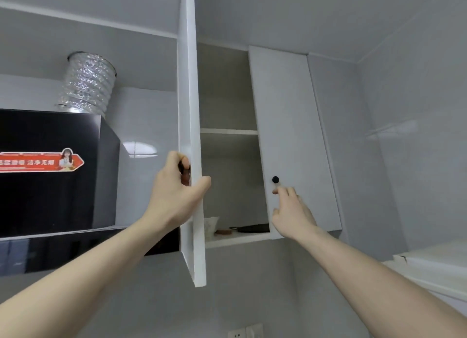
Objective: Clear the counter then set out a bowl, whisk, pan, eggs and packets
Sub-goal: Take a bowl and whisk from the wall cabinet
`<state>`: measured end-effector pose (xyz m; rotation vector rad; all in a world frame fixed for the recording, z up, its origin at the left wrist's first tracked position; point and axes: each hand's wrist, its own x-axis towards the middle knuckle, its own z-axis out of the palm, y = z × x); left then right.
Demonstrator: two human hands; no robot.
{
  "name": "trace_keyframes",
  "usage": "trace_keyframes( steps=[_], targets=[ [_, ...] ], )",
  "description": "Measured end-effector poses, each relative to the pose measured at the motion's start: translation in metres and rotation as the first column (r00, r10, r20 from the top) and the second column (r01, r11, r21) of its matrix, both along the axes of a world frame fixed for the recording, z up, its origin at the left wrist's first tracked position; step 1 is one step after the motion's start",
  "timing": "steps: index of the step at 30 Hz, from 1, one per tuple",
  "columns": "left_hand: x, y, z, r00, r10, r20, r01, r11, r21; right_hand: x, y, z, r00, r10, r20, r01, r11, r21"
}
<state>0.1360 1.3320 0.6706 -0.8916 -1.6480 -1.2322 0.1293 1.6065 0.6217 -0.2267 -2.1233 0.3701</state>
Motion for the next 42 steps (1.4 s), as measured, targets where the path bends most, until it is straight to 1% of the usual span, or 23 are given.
trace_keyframes(
  steps=[3,8,12,13,14,15,17,18,19,20,22,23,25,26,27,28,30,31,32,35,38,40,42],
  targets=[
    [0.003,-0.025,-0.001,0.999,0.037,0.012,-0.036,0.999,-0.035,-0.001,-0.006,-0.004,1.0,-0.013,0.017,0.014,0.999,-0.032],
    [0.011,-0.044,0.0,0.994,0.104,0.019,-0.099,0.981,-0.168,-0.007,-0.019,-0.018,0.998,-0.018,0.054,0.022,0.997,-0.074],
    [0.019,-0.043,0.003,0.977,0.213,0.012,-0.208,0.963,-0.173,-0.018,-0.026,-0.031,0.994,0.01,0.104,-0.002,0.997,-0.081],
    [0.021,-0.042,0.005,0.967,0.253,-0.039,-0.256,0.953,-0.164,-0.021,-0.027,-0.032,0.994,0.018,0.111,-0.01,0.997,-0.079],
    [0.025,-0.04,0.006,0.942,0.303,-0.143,-0.323,0.934,-0.153,-0.025,-0.027,-0.032,0.993,0.029,0.117,-0.02,0.997,-0.076],
    [0.031,-0.036,0.007,0.889,0.351,-0.294,-0.404,0.904,-0.139,-0.029,-0.027,-0.032,0.992,0.037,0.123,-0.028,0.997,-0.073],
    [0.045,-0.021,0.009,0.702,0.384,-0.6,-0.537,0.839,-0.092,-0.038,-0.025,-0.029,0.99,0.053,0.131,-0.044,0.997,-0.071],
    [0.05,-0.007,0.012,0.622,0.366,-0.692,-0.576,0.813,-0.088,-0.044,-0.022,-0.027,0.989,0.066,0.131,-0.057,0.996,-0.072],
    [0.053,0.008,0.015,0.585,0.343,-0.735,-0.604,0.789,-0.113,-0.05,-0.018,-0.026,0.988,0.083,0.13,-0.075,0.995,-0.072],
    [0.053,0.025,0.019,0.597,0.325,-0.734,-0.621,0.766,-0.167,-0.055,-0.014,-0.025,0.986,0.108,0.128,-0.1,0.993,-0.068],
    [0.039,0.06,0.028,0.692,0.337,-0.639,-0.635,0.705,-0.316,-0.063,-0.002,-0.025,0.979,0.155,0.129,-0.148,0.987,-0.06],
    [0.029,0.077,0.034,0.724,0.371,-0.582,-0.649,0.653,-0.39,-0.067,0.004,-0.024,0.976,0.168,0.136,-0.16,0.985,-0.068],
    [0.001,0.108,0.042,0.748,0.446,-0.492,-0.663,0.538,-0.52,-0.074,0.016,-0.023,0.973,0.179,0.144,-0.165,0.981,-0.104],
    [-0.014,0.12,0.043,0.755,0.485,-0.441,-0.654,0.507,-0.562,-0.078,0.021,-0.022,0.974,0.175,0.145,-0.161,0.981,-0.107],
    [-0.03,0.132,0.042,0.768,0.526,-0.364,-0.627,0.504,-0.594,-0.083,0.026,-0.022,0.975,0.168,0.142,-0.154,0.983,-0.1],
    [-0.045,0.139,0.039,0.788,0.562,-0.251,-0.577,0.536,-0.616,-0.087,0.027,-0.024,0.976,0.164,0.14,-0.151,0.984,-0.095],
    [-0.074,0.15,0.026,0.805,0.594,0.016,-0.465,0.646,-0.605,-0.099,0.031,-0.031,0.976,0.173,0.131,-0.162,0.983,-0.086],
    [-0.09,0.155,0.016,0.796,0.596,0.11,-0.433,0.686,-0.585,-0.107,0.034,-0.037,0.976,0.179,0.127,-0.17,0.982,-0.079],
    [-0.106,0.162,0.005,0.779,0.603,0.169,-0.424,0.707,-0.566,-0.116,0.037,-0.043,0.975,0.185,0.122,-0.178,0.981,-0.072],
    [-0.153,0.166,-0.027,0.711,0.647,0.276,-0.467,0.727,-0.503,-0.139,0.037,-0.053,0.969,0.21,0.127,-0.204,0.977,-0.057],
    [-0.187,0.163,-0.051,0.65,0.668,0.362,-0.496,0.734,-0.465,-0.161,0.038,-0.049,0.967,0.224,0.119,-0.22,0.974,-0.051],
    [-0.204,0.159,-0.06,0.646,0.651,0.398,-0.482,0.753,-0.448,-0.176,0.037,-0.044,0.964,0.239,0.114,-0.235,0.971,-0.05],
    [-0.219,0.154,-0.067,0.651,0.646,0.398,-0.491,0.759,-0.428,-0.191,0.035,-0.042,0.958,0.255,0.127,-0.25,0.967,-0.057]
  ],
)
